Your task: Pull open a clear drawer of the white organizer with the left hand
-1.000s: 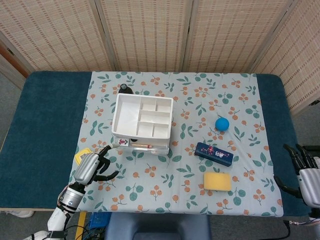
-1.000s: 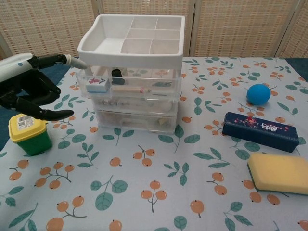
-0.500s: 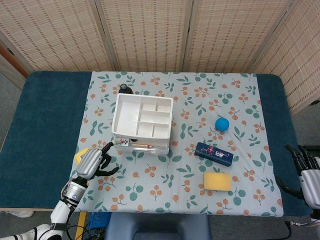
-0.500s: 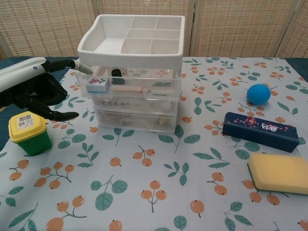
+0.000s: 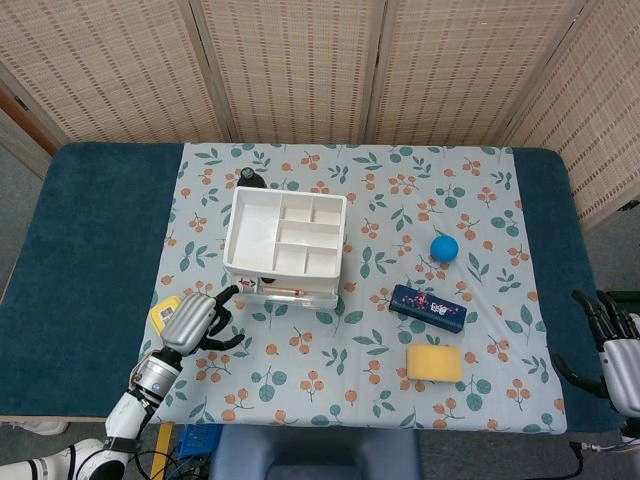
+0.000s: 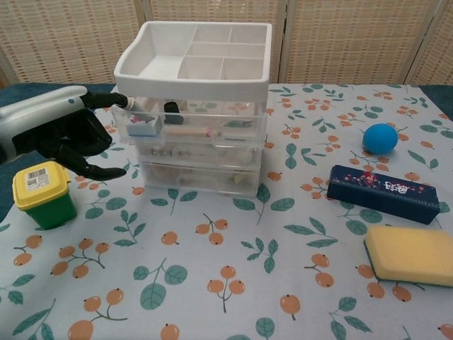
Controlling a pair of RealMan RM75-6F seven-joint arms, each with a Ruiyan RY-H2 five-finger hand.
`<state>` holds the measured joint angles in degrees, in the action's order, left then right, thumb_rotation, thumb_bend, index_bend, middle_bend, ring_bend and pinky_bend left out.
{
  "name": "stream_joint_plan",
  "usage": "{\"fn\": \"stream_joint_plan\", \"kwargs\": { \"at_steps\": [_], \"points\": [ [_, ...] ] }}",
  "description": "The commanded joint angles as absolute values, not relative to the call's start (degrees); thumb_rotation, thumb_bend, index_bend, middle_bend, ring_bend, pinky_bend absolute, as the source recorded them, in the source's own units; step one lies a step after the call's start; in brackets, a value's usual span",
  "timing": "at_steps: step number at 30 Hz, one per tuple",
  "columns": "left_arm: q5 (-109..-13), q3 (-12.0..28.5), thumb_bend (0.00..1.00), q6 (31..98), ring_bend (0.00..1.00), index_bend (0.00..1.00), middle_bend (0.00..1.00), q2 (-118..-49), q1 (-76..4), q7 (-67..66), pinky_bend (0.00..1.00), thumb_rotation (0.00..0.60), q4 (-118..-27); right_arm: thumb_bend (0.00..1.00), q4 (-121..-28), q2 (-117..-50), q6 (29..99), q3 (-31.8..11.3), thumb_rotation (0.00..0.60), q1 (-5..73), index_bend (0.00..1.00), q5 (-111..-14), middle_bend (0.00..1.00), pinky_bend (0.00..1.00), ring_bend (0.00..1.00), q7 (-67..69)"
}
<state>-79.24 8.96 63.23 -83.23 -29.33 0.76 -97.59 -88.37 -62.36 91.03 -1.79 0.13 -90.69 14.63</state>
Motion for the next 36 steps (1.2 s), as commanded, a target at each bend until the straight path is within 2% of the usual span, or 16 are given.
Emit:
{"fn": "stream_joint_plan", "kwargs": {
  "at_steps": [1,9,36],
  "points": [
    [-79.88,8.56,0.21,63.32,1.00,0.28,0.91,-82.83,-29.40,1.80,1.00,0.600,-97.92,0.29,-88.31,-62.42,90.91,-1.79,0.600,0.16,0.00,-90.67,0.13,0.07,0.01,14.79],
    [-82.27,6.59,0.21,63.84,1.00,0.34,0.91,-80.81,-29.19,2.04,1.00,0.600,-99.48,0.29,-88.54,-62.32,90.69,-1.89,0.600,0.41,0.00,-90.86,0.13,0.07,0.01,14.46],
    [-87.89,1.17,0.21,65.80,1.00,0.36,0.91,-76.45,-27.46,2.67,1.00,0.600,-103.99,0.29,-88.63,-62.27,90.82,-1.84,0.600,0.41,0.00,-91.18,0.13,0.07,0.01,14.44]
  ]
}}
